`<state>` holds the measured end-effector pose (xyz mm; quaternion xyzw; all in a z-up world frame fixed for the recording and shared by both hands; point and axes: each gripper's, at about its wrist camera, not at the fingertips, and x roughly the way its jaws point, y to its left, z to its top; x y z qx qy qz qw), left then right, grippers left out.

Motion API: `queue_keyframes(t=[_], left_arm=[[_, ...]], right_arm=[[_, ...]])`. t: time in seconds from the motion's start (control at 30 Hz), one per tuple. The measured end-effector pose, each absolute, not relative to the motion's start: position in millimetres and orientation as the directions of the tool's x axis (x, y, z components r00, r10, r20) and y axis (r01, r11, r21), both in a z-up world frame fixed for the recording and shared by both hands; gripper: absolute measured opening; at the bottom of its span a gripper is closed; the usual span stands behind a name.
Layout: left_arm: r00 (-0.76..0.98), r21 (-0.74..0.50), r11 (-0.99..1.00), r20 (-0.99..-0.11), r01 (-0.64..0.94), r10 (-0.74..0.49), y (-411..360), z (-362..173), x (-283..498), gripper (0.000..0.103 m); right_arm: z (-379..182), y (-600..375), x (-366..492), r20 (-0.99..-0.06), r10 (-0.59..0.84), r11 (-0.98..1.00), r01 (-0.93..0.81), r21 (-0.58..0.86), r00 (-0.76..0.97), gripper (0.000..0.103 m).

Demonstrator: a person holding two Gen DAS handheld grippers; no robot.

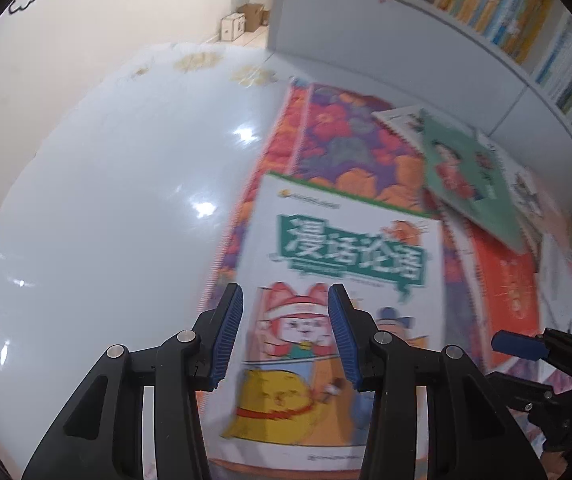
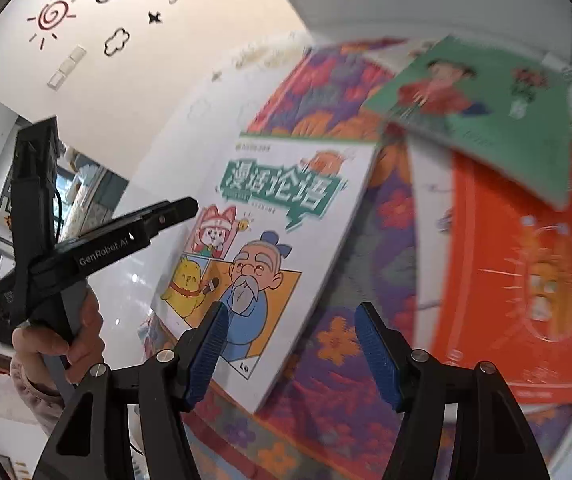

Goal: Organize books
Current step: 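Open the left gripper to release the comic book on the stack, then move the left gripper back toward the white books in the pile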

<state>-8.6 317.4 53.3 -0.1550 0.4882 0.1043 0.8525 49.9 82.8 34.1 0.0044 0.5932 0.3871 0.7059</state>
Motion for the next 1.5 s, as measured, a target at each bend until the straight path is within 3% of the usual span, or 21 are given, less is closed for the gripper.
queue_keyframes(t=[0.5,0.93,1.13,1.23,1.3,1.5], left_arm=[[0.581,-0.155,0.982,-0.811,-0.112,-0.062,153.3,99.6,5.0,0.042],[0.523,-0.256,0.964,-0.813,0.073,-0.255,-27.5,56.7,56.2,0.042],[0.527,-0.372,0.925,-0.773,0.075,-0.354,-56.3,28.8,73.7,0.042],[0.564,-0.326,0.939,-0.757,0.110,-0.329,-65.4,26.9,71.3,0.042],[0.561,-0.282,0.949,-0.767,0.140,-0.311,-71.0,27.5,72.1,0.042],[0.538,-0.360,0.922,-0.753,0.145,-0.379,-56.8,24.2,77.7,0.042]], right_arm=[[94.6,-72.7,47.6,-0.769,0.604,0.757,-0.454,0.470,0.211,0.065],[65.0,-291.8,126.6,-0.744,0.568,0.818,-0.139,0.558,0.352,0.065],[33.5,-359.0,153.4,-0.732,0.554,0.797,0.001,0.605,0.397,0.065],[14.2,-365.6,164.6,-0.751,0.553,0.800,0.024,0.600,0.360,0.065],[11.0,-364.7,169.1,-0.728,0.575,0.784,0.003,0.621,0.373,0.065],[4.0,-358.1,174.2,-0.633,0.672,0.700,-0.051,0.713,0.385,0.060]])
